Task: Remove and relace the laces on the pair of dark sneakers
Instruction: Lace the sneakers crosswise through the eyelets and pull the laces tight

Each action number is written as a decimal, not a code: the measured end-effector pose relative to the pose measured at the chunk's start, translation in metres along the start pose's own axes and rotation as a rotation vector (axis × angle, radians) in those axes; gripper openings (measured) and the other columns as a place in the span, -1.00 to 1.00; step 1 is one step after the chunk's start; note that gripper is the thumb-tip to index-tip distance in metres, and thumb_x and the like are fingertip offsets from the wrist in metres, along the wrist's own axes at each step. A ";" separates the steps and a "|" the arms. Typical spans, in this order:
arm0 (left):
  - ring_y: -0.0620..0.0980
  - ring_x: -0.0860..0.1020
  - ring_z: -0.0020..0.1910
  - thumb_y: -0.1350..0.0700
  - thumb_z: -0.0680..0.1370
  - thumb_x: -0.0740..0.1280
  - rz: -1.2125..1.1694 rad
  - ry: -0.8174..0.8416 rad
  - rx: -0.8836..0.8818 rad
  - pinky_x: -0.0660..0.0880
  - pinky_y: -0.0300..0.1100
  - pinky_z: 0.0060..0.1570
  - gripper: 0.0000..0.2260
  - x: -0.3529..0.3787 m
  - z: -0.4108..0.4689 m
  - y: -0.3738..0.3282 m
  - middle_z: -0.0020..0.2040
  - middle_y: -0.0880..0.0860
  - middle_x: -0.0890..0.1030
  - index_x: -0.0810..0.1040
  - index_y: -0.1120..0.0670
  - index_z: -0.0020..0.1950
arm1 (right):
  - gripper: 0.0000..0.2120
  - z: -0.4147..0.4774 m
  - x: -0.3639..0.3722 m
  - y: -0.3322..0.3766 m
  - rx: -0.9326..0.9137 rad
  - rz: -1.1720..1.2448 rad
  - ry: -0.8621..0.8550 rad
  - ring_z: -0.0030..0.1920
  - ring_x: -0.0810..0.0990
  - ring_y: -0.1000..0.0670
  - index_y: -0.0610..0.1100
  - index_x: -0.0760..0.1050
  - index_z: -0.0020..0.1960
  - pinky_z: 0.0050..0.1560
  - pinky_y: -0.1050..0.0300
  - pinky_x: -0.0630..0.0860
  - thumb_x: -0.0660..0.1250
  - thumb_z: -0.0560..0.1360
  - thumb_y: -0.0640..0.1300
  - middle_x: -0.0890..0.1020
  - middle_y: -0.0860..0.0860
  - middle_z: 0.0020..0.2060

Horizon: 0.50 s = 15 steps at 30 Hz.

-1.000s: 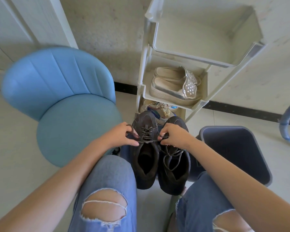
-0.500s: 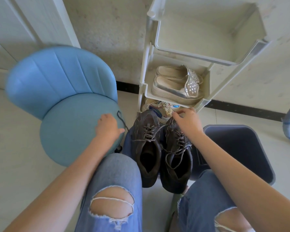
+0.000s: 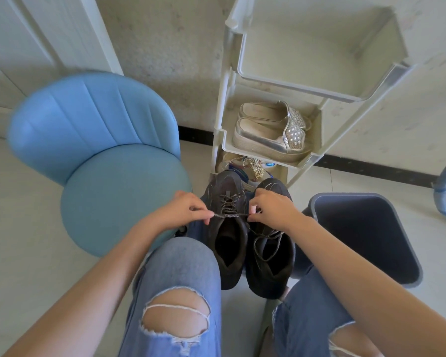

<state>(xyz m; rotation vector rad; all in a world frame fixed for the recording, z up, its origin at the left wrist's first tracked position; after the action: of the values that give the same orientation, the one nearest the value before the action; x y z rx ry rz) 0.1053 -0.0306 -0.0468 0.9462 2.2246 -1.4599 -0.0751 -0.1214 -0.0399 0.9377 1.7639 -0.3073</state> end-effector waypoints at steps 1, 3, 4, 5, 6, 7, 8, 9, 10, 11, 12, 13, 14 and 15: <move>-0.11 0.48 0.14 -0.07 0.55 0.29 -0.094 -0.012 -0.019 0.26 -0.13 0.31 -0.75 -0.002 -0.002 0.001 0.08 -0.10 0.58 0.60 -0.07 -0.29 | -0.84 -0.002 -0.001 -0.001 -0.005 0.004 0.008 0.01 0.46 0.00 -0.05 0.60 -0.04 -0.09 0.11 0.38 0.37 0.49 0.03 0.38 0.05 -0.01; -0.16 0.41 0.28 -0.08 0.57 0.23 -0.438 -0.026 -0.090 0.16 -0.16 0.36 -0.68 -0.005 -0.006 0.001 0.19 -0.14 0.55 0.60 0.12 -0.16 | -0.87 -0.007 -0.007 -0.001 -0.021 0.031 -0.012 -0.04 0.45 0.01 -0.04 0.59 -0.04 -0.09 0.11 0.41 0.36 0.48 0.00 0.32 0.06 -0.02; -0.18 0.43 0.28 -0.06 0.58 0.19 -0.673 -0.025 -0.080 0.15 -0.14 0.38 -0.66 -0.007 -0.006 -0.002 0.19 -0.13 0.58 0.54 0.19 -0.15 | -0.89 -0.009 -0.011 0.001 -0.035 0.066 -0.027 -0.07 0.47 0.01 -0.02 0.57 -0.06 -0.09 0.11 0.43 0.34 0.48 -0.01 0.32 0.07 -0.04; -0.17 0.47 0.27 -0.03 0.60 0.15 -0.912 -0.019 -0.057 0.17 -0.10 0.39 -0.67 -0.008 -0.006 -0.006 0.19 -0.08 0.60 0.49 0.18 -0.18 | -0.93 -0.011 -0.015 0.003 -0.050 0.102 -0.042 -0.08 0.49 0.00 0.00 0.54 -0.09 -0.08 0.09 0.44 0.33 0.47 -0.02 0.33 0.07 -0.05; -0.12 0.50 0.27 0.00 0.61 0.12 -1.120 -0.001 -0.037 0.20 -0.04 0.39 -0.70 -0.009 -0.004 -0.012 0.20 -0.01 0.61 0.46 0.13 -0.21 | -0.96 -0.013 -0.020 0.005 -0.061 0.143 -0.059 -0.10 0.50 0.01 0.03 0.51 -0.12 -0.07 0.09 0.45 0.33 0.47 -0.02 0.35 0.07 -0.06; -0.05 0.52 0.27 0.02 0.63 0.09 -1.234 0.015 -0.019 0.24 0.01 0.37 -0.71 -0.010 -0.003 -0.019 0.21 0.04 0.61 0.47 0.08 -0.21 | -0.97 -0.015 -0.023 0.007 -0.065 0.195 -0.083 -0.13 0.50 0.03 0.04 0.50 -0.14 -0.07 0.10 0.45 0.33 0.46 -0.03 0.37 0.07 -0.07; 0.00 0.53 0.25 0.03 0.64 0.09 -1.235 0.029 0.000 0.30 0.04 0.34 -0.72 -0.010 -0.001 -0.026 0.20 0.07 0.61 0.49 0.06 -0.16 | -0.97 -0.015 -0.025 0.008 -0.065 0.262 -0.107 -0.17 0.49 0.08 0.04 0.51 -0.15 -0.08 0.12 0.44 0.35 0.46 -0.03 0.39 0.07 -0.09; 0.03 0.56 0.22 0.03 0.64 0.10 -1.171 0.038 0.009 0.38 0.03 0.30 -0.74 -0.008 0.001 -0.032 0.17 0.08 0.63 0.53 0.06 -0.09 | -0.97 -0.015 -0.027 0.009 -0.062 0.324 -0.128 -0.21 0.47 0.12 0.03 0.52 -0.15 -0.09 0.12 0.44 0.36 0.45 -0.04 0.41 0.09 -0.12; 0.02 0.60 0.15 0.03 0.64 0.12 -1.083 0.044 -0.001 0.45 -0.01 0.24 -0.76 -0.005 0.005 -0.037 0.10 0.07 0.65 0.56 0.06 -0.01 | -0.97 -0.014 -0.027 0.010 -0.059 0.368 -0.144 -0.24 0.46 0.14 0.02 0.54 -0.16 -0.10 0.11 0.46 0.37 0.44 -0.05 0.44 0.12 -0.17; -0.01 0.63 0.06 0.03 0.64 0.15 -0.983 0.034 -0.025 0.49 -0.05 0.19 -0.77 -0.003 0.008 -0.041 0.01 0.06 0.67 0.58 0.06 0.05 | -0.97 -0.013 -0.027 0.011 -0.055 0.400 -0.150 -0.27 0.46 0.14 0.01 0.54 -0.17 -0.11 0.09 0.47 0.38 0.43 -0.07 0.46 0.13 -0.24; -0.05 0.65 -0.04 0.04 0.63 0.17 -0.890 0.019 -0.049 0.52 -0.10 0.12 -0.79 -0.001 0.012 -0.045 -0.08 0.04 0.68 0.59 0.04 0.09 | -0.97 -0.012 -0.025 0.012 -0.050 0.438 -0.144 -0.30 0.46 0.13 0.00 0.54 -0.18 -0.12 0.08 0.48 0.38 0.42 -0.08 0.48 0.13 -0.31; -0.08 0.64 -0.14 0.07 0.63 0.19 -0.802 0.012 -0.059 0.55 -0.16 0.04 -0.81 0.000 0.016 -0.049 -0.15 0.02 0.66 0.59 0.03 0.08 | -0.96 -0.011 -0.023 0.013 -0.047 0.495 -0.140 -0.33 0.44 0.14 -0.01 0.53 -0.19 -0.14 0.09 0.48 0.38 0.43 -0.11 0.48 0.13 -0.37; -0.12 0.62 -0.23 0.11 0.63 0.19 -0.718 0.018 -0.062 0.56 -0.22 -0.07 -0.83 0.001 0.021 -0.051 -0.20 0.02 0.63 0.58 0.04 0.04 | -0.95 -0.010 -0.021 0.013 -0.043 0.571 -0.140 -0.35 0.43 0.15 -0.03 0.53 -0.20 -0.17 0.14 0.46 0.38 0.43 -0.14 0.48 0.13 -0.39; -0.14 0.59 -0.30 0.17 0.63 0.17 -0.646 0.034 -0.059 0.53 -0.27 -0.16 -0.83 0.002 0.024 -0.054 -0.23 0.02 0.60 0.56 0.07 -0.02 | -0.95 -0.009 -0.020 0.014 -0.035 0.652 -0.145 -0.37 0.42 0.17 -0.07 0.54 -0.19 -0.20 0.19 0.44 0.38 0.43 -0.17 0.48 0.13 -0.40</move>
<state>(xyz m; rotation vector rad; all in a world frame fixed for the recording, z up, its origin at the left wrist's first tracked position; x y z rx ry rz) 0.0652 -0.0651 -0.0215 0.2247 2.7275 -1.6057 -0.0688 -0.1154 -0.0156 1.3650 1.2432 0.0770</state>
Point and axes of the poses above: each hand's wrist, its own z-axis towards the middle knuckle, its own x-axis out of the palm, y = z × x, the point moved 5 cm from there along z, towards the middle knuckle
